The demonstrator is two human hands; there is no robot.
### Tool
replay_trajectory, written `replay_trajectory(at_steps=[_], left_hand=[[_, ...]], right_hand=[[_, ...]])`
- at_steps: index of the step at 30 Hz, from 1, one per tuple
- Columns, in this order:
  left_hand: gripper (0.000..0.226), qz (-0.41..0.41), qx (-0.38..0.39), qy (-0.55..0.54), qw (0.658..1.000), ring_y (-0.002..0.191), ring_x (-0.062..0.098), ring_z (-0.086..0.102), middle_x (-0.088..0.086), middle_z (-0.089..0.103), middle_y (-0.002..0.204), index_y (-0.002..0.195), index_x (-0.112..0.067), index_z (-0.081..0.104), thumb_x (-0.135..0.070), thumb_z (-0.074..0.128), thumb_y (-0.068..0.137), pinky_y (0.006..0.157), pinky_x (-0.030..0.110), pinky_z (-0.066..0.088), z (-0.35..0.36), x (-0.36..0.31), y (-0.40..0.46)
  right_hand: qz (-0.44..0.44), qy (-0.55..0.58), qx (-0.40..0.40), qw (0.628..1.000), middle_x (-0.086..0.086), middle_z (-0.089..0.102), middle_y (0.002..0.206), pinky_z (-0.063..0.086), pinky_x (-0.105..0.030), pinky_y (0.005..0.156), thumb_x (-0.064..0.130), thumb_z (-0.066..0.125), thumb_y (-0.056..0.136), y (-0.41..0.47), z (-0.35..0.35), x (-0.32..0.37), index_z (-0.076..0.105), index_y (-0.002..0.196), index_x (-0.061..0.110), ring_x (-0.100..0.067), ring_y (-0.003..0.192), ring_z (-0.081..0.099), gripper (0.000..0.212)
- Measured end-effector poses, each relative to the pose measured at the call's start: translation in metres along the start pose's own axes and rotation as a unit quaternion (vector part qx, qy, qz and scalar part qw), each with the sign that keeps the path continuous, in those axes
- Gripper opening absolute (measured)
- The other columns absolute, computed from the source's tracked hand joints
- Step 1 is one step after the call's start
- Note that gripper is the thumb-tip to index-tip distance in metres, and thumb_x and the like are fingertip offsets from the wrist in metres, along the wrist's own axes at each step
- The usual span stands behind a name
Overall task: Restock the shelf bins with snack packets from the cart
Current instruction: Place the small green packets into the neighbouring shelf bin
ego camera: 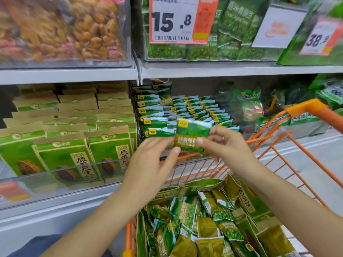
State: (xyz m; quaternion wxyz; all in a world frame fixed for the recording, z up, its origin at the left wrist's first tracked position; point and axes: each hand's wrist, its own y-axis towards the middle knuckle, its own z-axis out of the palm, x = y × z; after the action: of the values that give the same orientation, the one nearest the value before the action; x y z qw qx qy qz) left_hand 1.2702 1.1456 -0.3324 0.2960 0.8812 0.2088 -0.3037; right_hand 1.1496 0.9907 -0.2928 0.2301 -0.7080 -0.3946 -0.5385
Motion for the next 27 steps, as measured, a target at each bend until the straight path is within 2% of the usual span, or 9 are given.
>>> replay_trajectory(at_steps=[3, 6, 13, 15, 17, 20, 22, 24, 27], left_hand=[[0.053, 0.068, 0.04, 0.205, 0.976, 0.138, 0.015, 0.036, -0.003, 0.048, 0.142, 0.14, -0.016, 0.049, -0.044, 0.035, 0.098, 0.119, 0.027, 0.015, 0.003, 0.01, 0.005], [0.06, 0.099, 0.096, 0.339, 0.93, 0.137, 0.033, 0.039, 0.015, 0.047, 0.144, 0.135, -0.01, 0.056, -0.047, 0.031, 0.094, 0.115, 0.048, 0.023, 0.013, 0.019, 0.011], [0.056, 0.111, 0.089, 0.373, 0.917, 0.136, 0.035, 0.04, 0.017, 0.048, 0.143, 0.125, -0.01, 0.063, -0.045, 0.037, 0.091, 0.111, 0.05, 0.023, 0.017, 0.023, 0.016], [0.055, 0.114, 0.085, 0.369, 0.918, 0.136, 0.035, 0.041, 0.017, 0.049, 0.142, 0.123, -0.009, 0.064, -0.045, 0.037, 0.091, 0.111, 0.049, 0.023, 0.018, 0.022, 0.017], [0.054, 0.115, 0.08, 0.373, 0.917, 0.136, 0.034, 0.041, 0.017, 0.049, 0.142, 0.122, -0.009, 0.064, -0.045, 0.037, 0.091, 0.112, 0.049, 0.022, 0.018, 0.022, 0.018], [0.054, 0.116, 0.08, 0.377, 0.915, 0.137, 0.033, 0.039, 0.016, 0.048, 0.143, 0.122, -0.01, 0.064, -0.044, 0.037, 0.091, 0.113, 0.049, 0.021, 0.018, 0.023, 0.019], [0.052, 0.12, 0.08, 0.378, 0.914, 0.137, 0.033, 0.039, 0.016, 0.048, 0.144, 0.122, -0.01, 0.064, -0.044, 0.037, 0.091, 0.114, 0.048, 0.021, 0.018, 0.024, 0.019], [0.052, 0.121, 0.078, 0.382, 0.913, 0.137, 0.033, 0.038, 0.016, 0.048, 0.144, 0.122, -0.01, 0.064, -0.043, 0.038, 0.091, 0.114, 0.048, 0.02, 0.017, 0.024, 0.019], [0.051, 0.119, 0.075, 0.384, 0.913, 0.138, 0.033, 0.038, 0.016, 0.048, 0.144, 0.122, -0.01, 0.064, -0.043, 0.039, 0.092, 0.114, 0.048, 0.021, 0.017, 0.024, 0.019]], right_hand=[[-0.006, -0.022, -0.069, 0.997, 0.007, 0.051, 0.061, 0.04, -0.018, 0.048, 0.019, 0.069, 0.086, 0.035, -0.006, -0.002, 0.051, 0.077, 0.012, -0.007, 0.056, 0.045, 0.022], [0.001, -0.033, -0.11, 0.993, -0.004, 0.054, 0.072, 0.04, -0.016, 0.045, 0.018, 0.068, 0.088, 0.078, -0.004, -0.007, 0.055, 0.087, 0.007, -0.013, 0.068, 0.05, 0.017], [0.083, -0.062, -0.128, 0.986, -0.01, 0.061, 0.121, 0.051, -0.041, 0.093, 0.027, 0.071, 0.086, 0.179, 0.022, -0.019, 0.053, 0.129, 0.003, -0.023, 0.104, 0.061, 0.052], [0.089, -0.108, -0.125, 0.982, -0.012, 0.064, 0.119, 0.049, -0.042, 0.095, 0.028, 0.072, 0.085, 0.199, 0.028, -0.021, 0.062, 0.118, 0.006, -0.028, 0.107, 0.062, 0.04], [0.082, -0.18, -0.113, 0.974, -0.01, 0.067, 0.091, 0.049, -0.037, 0.081, 0.031, 0.069, 0.087, 0.21, 0.034, -0.024, 0.062, 0.081, 0.013, -0.029, 0.091, 0.062, 0.021], [0.077, -0.21, -0.081, 0.971, 0.0, 0.049, 0.065, 0.037, -0.028, 0.069, 0.03, 0.068, 0.088, 0.217, 0.047, -0.031, 0.048, 0.06, 0.016, -0.022, 0.079, 0.05, 0.036], [0.07, -0.184, -0.067, 0.978, -0.005, 0.062, 0.085, 0.047, -0.032, 0.076, 0.028, 0.072, 0.085, 0.22, 0.053, -0.036, 0.065, 0.087, 0.009, -0.022, 0.089, 0.057, 0.02], [0.083, -0.138, -0.056, 0.985, -0.01, 0.065, 0.111, 0.052, -0.039, 0.09, 0.026, 0.076, 0.081, 0.22, 0.055, -0.036, 0.063, 0.115, 0.004, -0.025, 0.105, 0.06, 0.042], [0.108, -0.104, -0.04, 0.988, -0.009, 0.06, 0.121, 0.049, -0.041, 0.099, 0.03, 0.08, 0.077, 0.219, 0.054, -0.037, 0.058, 0.121, 0.006, -0.026, 0.117, 0.056, 0.056]])
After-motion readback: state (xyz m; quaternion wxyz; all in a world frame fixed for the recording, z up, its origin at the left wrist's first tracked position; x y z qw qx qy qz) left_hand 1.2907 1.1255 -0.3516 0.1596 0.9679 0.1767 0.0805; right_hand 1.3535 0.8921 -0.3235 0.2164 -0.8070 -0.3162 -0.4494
